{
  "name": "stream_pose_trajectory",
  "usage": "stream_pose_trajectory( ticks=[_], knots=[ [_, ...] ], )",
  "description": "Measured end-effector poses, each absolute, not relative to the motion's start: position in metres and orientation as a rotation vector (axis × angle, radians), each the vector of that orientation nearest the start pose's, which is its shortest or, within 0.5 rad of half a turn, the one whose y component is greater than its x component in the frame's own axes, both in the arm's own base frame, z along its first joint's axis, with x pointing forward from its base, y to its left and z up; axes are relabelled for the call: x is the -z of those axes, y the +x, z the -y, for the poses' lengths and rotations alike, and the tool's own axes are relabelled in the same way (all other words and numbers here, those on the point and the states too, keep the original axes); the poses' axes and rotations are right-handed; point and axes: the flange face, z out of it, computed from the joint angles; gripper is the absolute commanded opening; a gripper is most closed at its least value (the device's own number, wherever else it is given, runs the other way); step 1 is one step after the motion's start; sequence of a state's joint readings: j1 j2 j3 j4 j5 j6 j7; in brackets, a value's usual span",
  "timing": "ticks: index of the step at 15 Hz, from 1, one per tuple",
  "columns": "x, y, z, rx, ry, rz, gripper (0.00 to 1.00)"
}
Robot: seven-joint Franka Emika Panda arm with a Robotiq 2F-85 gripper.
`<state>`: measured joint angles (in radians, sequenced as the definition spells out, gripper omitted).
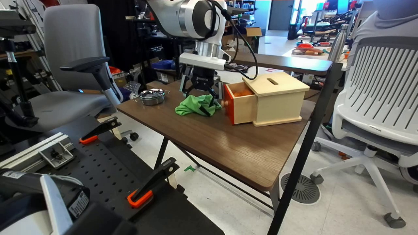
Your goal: Move the green towel to the right
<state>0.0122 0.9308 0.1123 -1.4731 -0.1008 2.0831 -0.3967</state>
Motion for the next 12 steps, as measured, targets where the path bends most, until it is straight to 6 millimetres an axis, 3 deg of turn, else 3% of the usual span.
stream_pose_trajectory(
  ticks=[4, 6, 12],
  knots=[
    [-0.106, 0.663, -0.043, -0.467, -2.889, 0.739, 1.00],
    [-0.111, 0.660, -0.040, -0.462, -2.883, 0.730, 1.00],
    [-0.145, 0.646, -0.064, -0.384, -2.886, 0.793, 1.00]
  ],
)
